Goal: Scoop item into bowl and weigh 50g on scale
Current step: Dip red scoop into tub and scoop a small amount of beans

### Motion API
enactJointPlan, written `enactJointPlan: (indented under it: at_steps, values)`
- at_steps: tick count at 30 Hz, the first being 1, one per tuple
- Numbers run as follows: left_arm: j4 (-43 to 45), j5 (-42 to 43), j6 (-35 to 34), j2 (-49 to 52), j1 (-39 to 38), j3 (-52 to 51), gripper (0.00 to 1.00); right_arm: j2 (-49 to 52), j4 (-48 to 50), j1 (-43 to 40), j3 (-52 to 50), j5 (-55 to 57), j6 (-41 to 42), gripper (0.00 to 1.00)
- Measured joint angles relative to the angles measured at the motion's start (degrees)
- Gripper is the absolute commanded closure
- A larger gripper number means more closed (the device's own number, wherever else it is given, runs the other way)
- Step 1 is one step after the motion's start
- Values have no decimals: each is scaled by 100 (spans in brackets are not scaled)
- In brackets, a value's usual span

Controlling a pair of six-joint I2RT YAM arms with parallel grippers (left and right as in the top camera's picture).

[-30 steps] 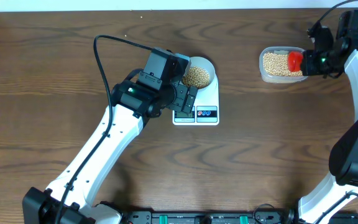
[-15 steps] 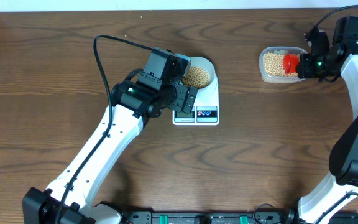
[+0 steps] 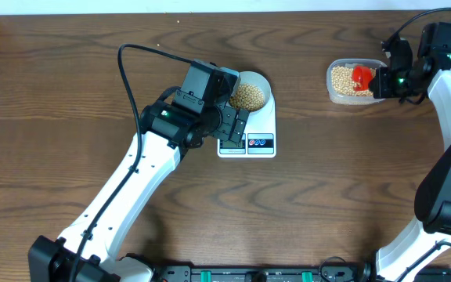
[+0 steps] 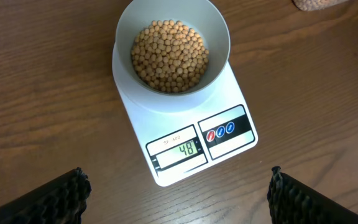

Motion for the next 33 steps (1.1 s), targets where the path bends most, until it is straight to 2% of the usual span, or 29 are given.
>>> enactJointPlan:
  at_steps: [12,33]
  values:
    - [0,0,0,0,0,0,6,0,61,-79,0,-673,9,99]
    - [0,0,0,0,0,0,6,0,-192,-955,0,-2551,-4,99]
